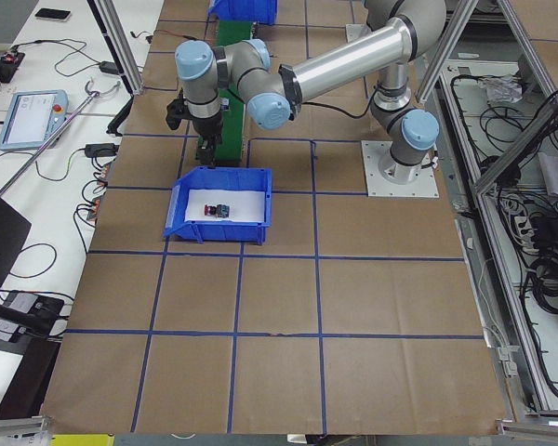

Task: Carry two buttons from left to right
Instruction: 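Move the left gripper back over the bin to the red-capped button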

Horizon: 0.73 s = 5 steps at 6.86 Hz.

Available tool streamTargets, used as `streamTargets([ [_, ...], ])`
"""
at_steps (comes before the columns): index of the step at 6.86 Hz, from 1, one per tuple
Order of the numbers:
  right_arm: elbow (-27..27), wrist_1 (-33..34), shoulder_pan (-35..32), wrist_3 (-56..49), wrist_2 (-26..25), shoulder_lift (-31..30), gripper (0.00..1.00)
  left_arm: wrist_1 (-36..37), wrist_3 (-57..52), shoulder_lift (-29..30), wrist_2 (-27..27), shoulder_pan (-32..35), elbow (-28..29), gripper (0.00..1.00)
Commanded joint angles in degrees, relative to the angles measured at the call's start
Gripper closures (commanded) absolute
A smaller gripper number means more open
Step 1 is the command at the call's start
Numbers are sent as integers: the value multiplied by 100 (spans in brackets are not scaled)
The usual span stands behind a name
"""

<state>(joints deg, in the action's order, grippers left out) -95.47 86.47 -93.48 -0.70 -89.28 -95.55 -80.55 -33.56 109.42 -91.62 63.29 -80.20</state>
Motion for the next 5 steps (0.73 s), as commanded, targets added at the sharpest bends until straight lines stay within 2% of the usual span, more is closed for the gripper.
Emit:
streamTargets([
  [1, 54, -16, -4, 0, -2, 115, 0, 309, -238, 210, 12, -229, -39, 1],
  [3, 72, -16, 5, 0, -2, 159, 0, 644, -335, 430, 56, -431, -223, 1],
  [5, 72, -16, 5, -9, -2, 160, 0, 1363, -336, 422, 56, -458, -731, 1],
])
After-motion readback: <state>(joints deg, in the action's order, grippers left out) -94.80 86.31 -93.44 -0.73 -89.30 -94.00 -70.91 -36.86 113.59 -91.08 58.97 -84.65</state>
